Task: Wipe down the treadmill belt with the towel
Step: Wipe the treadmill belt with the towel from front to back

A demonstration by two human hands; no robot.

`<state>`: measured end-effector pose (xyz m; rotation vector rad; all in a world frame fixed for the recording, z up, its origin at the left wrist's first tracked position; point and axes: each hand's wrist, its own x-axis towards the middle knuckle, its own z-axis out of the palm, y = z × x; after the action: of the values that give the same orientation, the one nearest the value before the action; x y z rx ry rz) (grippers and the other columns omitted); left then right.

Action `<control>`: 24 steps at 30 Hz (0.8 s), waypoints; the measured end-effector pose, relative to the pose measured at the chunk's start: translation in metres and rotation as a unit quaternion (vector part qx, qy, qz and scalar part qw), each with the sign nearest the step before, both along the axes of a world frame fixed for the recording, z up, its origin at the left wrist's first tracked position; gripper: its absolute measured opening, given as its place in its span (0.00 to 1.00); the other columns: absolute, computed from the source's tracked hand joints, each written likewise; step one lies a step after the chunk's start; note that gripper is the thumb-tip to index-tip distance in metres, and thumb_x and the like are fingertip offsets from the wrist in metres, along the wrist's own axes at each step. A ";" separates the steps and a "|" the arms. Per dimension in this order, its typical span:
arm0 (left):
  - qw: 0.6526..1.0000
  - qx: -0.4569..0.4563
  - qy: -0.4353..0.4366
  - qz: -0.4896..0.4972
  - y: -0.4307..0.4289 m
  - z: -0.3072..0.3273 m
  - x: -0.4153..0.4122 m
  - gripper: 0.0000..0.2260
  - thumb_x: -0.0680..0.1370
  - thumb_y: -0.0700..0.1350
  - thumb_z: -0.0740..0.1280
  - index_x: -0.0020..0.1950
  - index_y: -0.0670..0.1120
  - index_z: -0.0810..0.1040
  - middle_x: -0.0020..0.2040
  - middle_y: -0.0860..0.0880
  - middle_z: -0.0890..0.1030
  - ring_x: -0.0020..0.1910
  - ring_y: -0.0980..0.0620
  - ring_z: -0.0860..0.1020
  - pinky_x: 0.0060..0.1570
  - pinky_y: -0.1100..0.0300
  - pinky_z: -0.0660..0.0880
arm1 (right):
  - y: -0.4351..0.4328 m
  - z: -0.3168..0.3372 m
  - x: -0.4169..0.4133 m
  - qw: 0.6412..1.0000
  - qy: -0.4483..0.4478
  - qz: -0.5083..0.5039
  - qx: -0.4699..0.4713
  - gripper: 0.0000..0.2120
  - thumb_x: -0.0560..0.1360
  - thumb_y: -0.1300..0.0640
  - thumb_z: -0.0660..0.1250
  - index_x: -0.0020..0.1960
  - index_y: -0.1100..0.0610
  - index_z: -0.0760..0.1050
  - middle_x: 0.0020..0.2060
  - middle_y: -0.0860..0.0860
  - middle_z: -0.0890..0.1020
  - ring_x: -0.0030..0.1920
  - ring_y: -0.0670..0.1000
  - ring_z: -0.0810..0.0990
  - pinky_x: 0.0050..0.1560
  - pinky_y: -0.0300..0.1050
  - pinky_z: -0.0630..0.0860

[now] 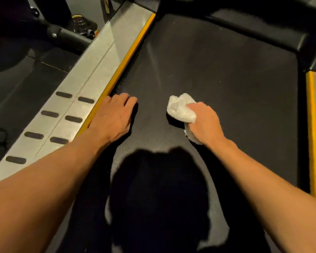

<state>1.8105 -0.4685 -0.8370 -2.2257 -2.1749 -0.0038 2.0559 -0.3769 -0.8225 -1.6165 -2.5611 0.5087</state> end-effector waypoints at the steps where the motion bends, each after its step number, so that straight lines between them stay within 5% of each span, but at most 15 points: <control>1: 1.000 -0.010 -0.006 -0.009 0.005 -0.001 0.007 0.19 0.75 0.43 0.62 0.66 0.44 0.69 0.59 0.41 0.74 0.52 0.39 0.75 0.50 0.46 0.70 | -0.014 0.002 -0.003 0.999 0.018 -0.006 -0.038 0.07 0.66 0.62 0.62 0.36 0.50 0.73 0.30 0.44 0.74 0.35 0.49 0.78 0.28 0.41 0.63; 3: 0.999 -0.042 -0.003 -0.015 0.012 -0.006 0.022 0.19 0.78 0.45 0.60 0.69 0.44 0.68 0.61 0.41 0.73 0.54 0.40 0.74 0.48 0.47 0.71 | -0.046 0.007 -0.007 0.989 0.070 0.041 -0.121 0.07 0.65 0.57 0.63 0.30 0.47 0.74 0.25 0.42 0.75 0.30 0.41 0.76 0.29 0.37 0.70; 6: 0.995 -0.080 0.055 0.018 0.021 -0.008 0.037 0.17 0.79 0.47 0.59 0.67 0.46 0.66 0.62 0.41 0.71 0.56 0.41 0.73 0.45 0.51 0.70 | -0.058 0.014 0.001 0.988 0.124 0.069 -0.055 0.04 0.66 0.55 0.66 0.33 0.48 0.77 0.30 0.44 0.78 0.35 0.41 0.75 0.40 0.40 0.73; 10: 0.989 -0.116 0.079 0.043 0.031 -0.004 0.050 0.13 0.79 0.45 0.59 0.64 0.46 0.65 0.61 0.39 0.72 0.55 0.39 0.74 0.41 0.51 0.69 | 0.039 0.023 0.028 0.963 0.212 -0.166 0.030 0.07 0.72 0.55 0.64 0.48 0.55 0.77 0.41 0.51 0.81 0.42 0.50 0.79 0.37 0.35 0.66; 12: 0.987 -0.132 0.072 0.052 0.034 -0.005 0.054 0.14 0.79 0.45 0.59 0.64 0.46 0.64 0.63 0.38 0.71 0.58 0.37 0.73 0.45 0.50 0.71 | 0.091 0.018 0.043 0.953 0.161 -0.235 0.107 0.13 0.72 0.59 0.59 0.55 0.56 0.75 0.51 0.53 0.80 0.53 0.55 0.77 0.43 0.36 0.63; 15: 0.989 -0.127 0.060 0.056 0.034 -0.007 0.055 0.14 0.79 0.46 0.58 0.64 0.46 0.64 0.64 0.37 0.70 0.60 0.35 0.72 0.51 0.48 0.72 | 0.130 0.002 0.051 0.957 0.084 -0.263 0.091 0.16 0.72 0.64 0.58 0.58 0.58 0.73 0.56 0.58 0.78 0.58 0.60 0.75 0.48 0.42 0.65; 20: 0.992 -0.098 0.052 0.052 0.029 -0.012 0.049 0.14 0.79 0.46 0.58 0.64 0.46 0.65 0.63 0.39 0.71 0.55 0.39 0.73 0.48 0.48 0.71 | 0.082 -0.006 0.031 0.995 -0.025 -0.080 0.053 0.18 0.70 0.61 0.63 0.58 0.50 0.76 0.50 0.51 0.82 0.51 0.58 0.79 0.49 0.46 0.71; 23: 0.992 -0.099 0.056 0.059 0.028 -0.012 0.049 0.15 0.79 0.47 0.59 0.65 0.47 0.66 0.64 0.39 0.71 0.56 0.39 0.73 0.48 0.49 0.72 | 0.015 0.007 0.010 0.984 -0.088 0.152 -0.037 0.02 0.69 0.49 0.65 0.39 0.47 0.74 0.33 0.43 0.76 0.34 0.48 0.75 0.39 0.44 0.70; 24: 0.992 -0.101 0.055 0.061 0.028 -0.012 0.050 0.15 0.79 0.47 0.59 0.65 0.47 0.66 0.65 0.39 0.70 0.57 0.39 0.73 0.49 0.49 0.72 | 0.003 0.011 0.006 0.969 -0.094 0.228 -0.024 0.10 0.67 0.44 0.63 0.37 0.50 0.70 0.32 0.43 0.75 0.33 0.49 0.75 0.38 0.45 0.71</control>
<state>1.8606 -0.4406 -0.8490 -2.1230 -2.3405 0.3475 2.0618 -0.3741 -0.8113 -1.1253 -3.1006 0.4656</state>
